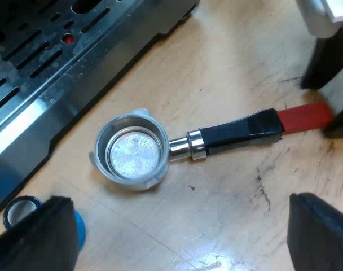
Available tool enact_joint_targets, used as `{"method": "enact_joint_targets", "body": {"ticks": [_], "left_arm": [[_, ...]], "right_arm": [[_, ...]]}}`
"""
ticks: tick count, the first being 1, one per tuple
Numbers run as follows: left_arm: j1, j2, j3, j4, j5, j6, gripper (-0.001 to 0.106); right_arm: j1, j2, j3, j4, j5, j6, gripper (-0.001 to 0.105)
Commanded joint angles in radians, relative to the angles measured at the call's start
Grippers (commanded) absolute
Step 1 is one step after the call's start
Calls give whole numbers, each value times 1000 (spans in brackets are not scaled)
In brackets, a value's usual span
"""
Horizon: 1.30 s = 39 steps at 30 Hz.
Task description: Grind coffee beans and then tamp
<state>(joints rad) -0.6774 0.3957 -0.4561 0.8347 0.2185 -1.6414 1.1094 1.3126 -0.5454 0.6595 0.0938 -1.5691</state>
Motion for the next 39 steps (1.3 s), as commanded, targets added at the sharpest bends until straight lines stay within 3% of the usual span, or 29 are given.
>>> {"method": "enact_joint_targets", "body": {"ticks": [1, 8, 21, 27, 32, 39], "left_arm": [[-6, -1, -3, -8, 2, 2, 77], [-6, -1, -21, 13, 2, 2, 77], [-6, -1, -24, 16, 2, 2, 77], [-6, -1, -24, 16, 2, 2, 77], [-6, -1, -24, 16, 2, 2, 77], [-6, -1, -24, 16, -7, 2, 77]], "right_arm": [[-1, -44, -12, 90, -2, 3, 56], [2, -211, -48, 199, 21, 3, 56], [2, -456, -101, 124, 58, 2, 56], [2, -466, -97, -65, 58, -80, 56], [2, -458, -68, -252, 58, -220, 56], [2, -417, -6, -424, 58, -230, 65]]}}
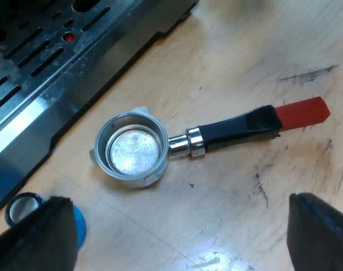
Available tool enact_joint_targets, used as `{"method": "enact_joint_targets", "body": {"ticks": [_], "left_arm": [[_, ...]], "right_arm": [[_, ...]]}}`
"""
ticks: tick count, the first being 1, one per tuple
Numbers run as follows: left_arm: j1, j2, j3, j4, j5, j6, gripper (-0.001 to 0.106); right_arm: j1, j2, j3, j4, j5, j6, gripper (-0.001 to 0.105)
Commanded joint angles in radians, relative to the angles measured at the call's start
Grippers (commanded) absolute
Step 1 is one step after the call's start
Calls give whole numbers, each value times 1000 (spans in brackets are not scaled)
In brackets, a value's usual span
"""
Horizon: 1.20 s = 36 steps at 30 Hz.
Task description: Grind coffee beans and then tamp
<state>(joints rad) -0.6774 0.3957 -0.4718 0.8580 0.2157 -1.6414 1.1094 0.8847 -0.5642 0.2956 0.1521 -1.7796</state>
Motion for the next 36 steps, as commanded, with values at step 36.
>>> {"method": "enact_joint_targets", "body": {"ticks": [36], "left_arm": [[-6, -1, -41, 6, -189, -206, 77]], "right_arm": [[142, 363, 52, -468, 3, -14, 66]]}}
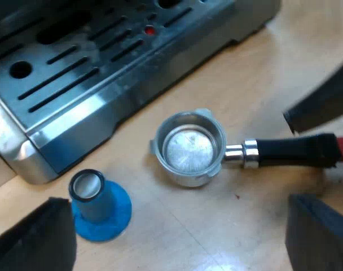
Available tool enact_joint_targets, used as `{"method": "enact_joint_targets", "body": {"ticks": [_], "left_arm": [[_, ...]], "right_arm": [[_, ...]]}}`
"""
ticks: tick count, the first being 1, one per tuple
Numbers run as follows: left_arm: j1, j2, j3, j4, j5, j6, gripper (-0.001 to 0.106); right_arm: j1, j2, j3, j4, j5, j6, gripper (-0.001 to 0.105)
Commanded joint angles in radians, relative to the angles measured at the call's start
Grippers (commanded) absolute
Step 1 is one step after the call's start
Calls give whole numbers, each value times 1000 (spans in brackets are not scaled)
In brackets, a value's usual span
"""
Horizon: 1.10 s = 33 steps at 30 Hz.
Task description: Grind coffee beans and then tamp
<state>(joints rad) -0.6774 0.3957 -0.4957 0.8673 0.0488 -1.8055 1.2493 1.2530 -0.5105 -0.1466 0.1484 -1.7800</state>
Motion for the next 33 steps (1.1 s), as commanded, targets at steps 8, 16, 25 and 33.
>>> {"method": "enact_joint_targets", "body": {"ticks": [8, 16, 25, 33], "left_arm": [[-4, -1, -81, 9, -132, -80, 77], [121, -1, -95, 37, -96, -53, 77], [235, -1, -95, 40, 16, 69, 77], [204, 115, -95, 48, 67, 84, 77]], "right_arm": [[2, -5, -2, -108, 6, -14, 66], [2, -5, -2, -111, 6, -14, 66], [2, -5, -2, -111, 6, -14, 66], [2, -5, -2, -111, 6, -14, 66]]}}
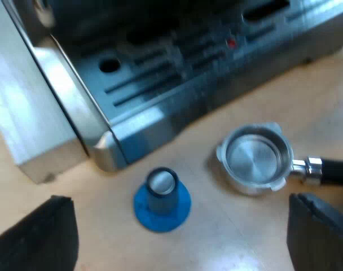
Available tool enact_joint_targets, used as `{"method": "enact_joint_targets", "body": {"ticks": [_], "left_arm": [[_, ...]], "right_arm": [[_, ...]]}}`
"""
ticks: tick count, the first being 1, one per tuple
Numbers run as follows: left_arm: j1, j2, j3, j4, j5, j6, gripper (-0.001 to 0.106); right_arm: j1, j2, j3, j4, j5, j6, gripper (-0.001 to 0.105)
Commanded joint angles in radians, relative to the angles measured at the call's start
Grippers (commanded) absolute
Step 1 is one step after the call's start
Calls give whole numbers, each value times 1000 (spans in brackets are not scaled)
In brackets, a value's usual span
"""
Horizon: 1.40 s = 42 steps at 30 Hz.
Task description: Grind coffee beans and then tamp
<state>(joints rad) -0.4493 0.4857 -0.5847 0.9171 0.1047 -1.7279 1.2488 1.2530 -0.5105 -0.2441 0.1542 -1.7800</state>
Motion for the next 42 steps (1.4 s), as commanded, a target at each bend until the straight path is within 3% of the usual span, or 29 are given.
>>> {"method": "enact_joint_targets", "body": {"ticks": [1, 4, 15, 28, 42], "left_arm": [[-30, 32, -6, -2, 8, 6, 77], [-65, 99, -6, -2, -20, 6, 77], [-68, 301, -41, -76, -67, 6, 77], [-68, 543, -54, -117, -67, 7, 77], [-63, 690, -54, -187, -76, 7, 77]], "right_arm": [[2, -5, -2, -13, 1, -14, 66], [2, -5, -2, -13, 1, -14, 66], [2, -5, -2, -13, 1, -14, 66], [2, -5, -2, -13, 1, -14, 66], [2, -5, -2, -13, 6, -14, 66]]}}
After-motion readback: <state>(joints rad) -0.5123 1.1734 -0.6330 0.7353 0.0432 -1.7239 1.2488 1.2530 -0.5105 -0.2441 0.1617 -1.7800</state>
